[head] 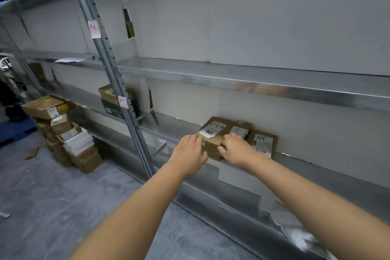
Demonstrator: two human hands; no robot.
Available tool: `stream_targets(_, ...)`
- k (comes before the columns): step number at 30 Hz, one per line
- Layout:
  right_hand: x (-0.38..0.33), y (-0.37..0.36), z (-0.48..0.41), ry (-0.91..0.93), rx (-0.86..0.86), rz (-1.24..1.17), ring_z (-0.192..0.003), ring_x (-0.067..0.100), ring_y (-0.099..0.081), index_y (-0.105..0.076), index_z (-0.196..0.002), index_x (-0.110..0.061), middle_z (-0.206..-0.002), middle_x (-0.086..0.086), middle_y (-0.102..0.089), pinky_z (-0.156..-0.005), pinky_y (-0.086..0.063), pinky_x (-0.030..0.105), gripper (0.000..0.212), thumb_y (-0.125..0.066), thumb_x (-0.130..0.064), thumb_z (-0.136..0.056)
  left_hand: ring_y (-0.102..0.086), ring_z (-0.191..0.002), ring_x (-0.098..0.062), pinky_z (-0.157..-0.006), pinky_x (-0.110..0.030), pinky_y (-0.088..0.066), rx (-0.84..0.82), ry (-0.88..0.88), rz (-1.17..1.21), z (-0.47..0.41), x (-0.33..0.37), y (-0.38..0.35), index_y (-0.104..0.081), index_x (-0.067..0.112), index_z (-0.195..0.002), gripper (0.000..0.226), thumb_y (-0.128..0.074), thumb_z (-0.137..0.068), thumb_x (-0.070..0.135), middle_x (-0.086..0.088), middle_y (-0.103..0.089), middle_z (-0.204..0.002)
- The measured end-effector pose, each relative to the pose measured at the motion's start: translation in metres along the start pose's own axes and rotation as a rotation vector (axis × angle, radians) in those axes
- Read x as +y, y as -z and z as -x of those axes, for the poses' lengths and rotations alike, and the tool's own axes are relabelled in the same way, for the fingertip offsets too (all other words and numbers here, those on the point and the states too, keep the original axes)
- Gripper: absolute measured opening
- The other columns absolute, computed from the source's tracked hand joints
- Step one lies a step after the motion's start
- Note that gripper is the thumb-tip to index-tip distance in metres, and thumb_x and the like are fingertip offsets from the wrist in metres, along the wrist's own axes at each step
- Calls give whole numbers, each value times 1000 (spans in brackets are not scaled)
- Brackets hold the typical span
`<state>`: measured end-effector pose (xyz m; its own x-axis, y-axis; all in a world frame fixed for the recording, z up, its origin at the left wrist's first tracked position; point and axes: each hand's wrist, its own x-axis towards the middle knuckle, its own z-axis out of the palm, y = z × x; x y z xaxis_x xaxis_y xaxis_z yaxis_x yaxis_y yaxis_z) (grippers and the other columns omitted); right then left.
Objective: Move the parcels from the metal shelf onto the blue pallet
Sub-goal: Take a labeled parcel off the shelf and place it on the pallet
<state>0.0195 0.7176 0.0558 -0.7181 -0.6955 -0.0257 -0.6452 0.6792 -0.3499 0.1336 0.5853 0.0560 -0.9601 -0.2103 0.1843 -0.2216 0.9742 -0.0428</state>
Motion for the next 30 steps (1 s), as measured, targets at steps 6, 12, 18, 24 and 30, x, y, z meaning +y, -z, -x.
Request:
stream_targets(6,7,-20,-63,-93,-44,-10,-121,30,-45,-45,-131,-4,-126,14,-48,-103,-39,41,46,-41,-34,-96,-41,-127,-23,-111,-31,-26,-18,-35,51,-57,-48,-40,-43,7,-136,45,-40,-98,32,-8,-47,-138)
stream_targets(12,4,-46,-124,-221,-55,-55,-123,30,-45,-45,-133,-6,-126,12,-48,-105,-39,41,47,-43,-36,-97,-38,-130,-24,-112,-31,-23,-78,-120,83,-118,-103,-75,-39,7,-139,50,-41,-98,34,-8,-45,-141)
stream_targets(18,-5,-74,-191,-412,-99,-174,-120,31,-49,-49,-133,-7,-130,15,-47,-105,-41,41,46,-46,-33,-96,-41,-127,-26,-111,-33,-26,-104,-219,114,-178,-145,-113,-41,5,-138,48,-39,-98,32,-10,-48,-138)
stream_targets(24,4,-98,-231,-540,-157,-71,-108,30,-58,-57,-123,-6,-123,16,-59,-94,-48,38,43,-44,-38,-97,-38,-134,-25,-114,-34,-27,-193,-269,217,-213,-168,-150,-34,6,-144,52,-39,-100,33,-12,-42,-145)
stream_targets(30,13,-113,-248,-658,-49,-17,-143,39,-12,-10,-152,-8,-157,19,-8,-115,-22,47,75,-40,-49,-97,-41,-131,-26,-110,-35,-31,-282,-268,370,-233,-166,-174,-37,9,-142,49,-40,-101,35,-12,-46,-141)
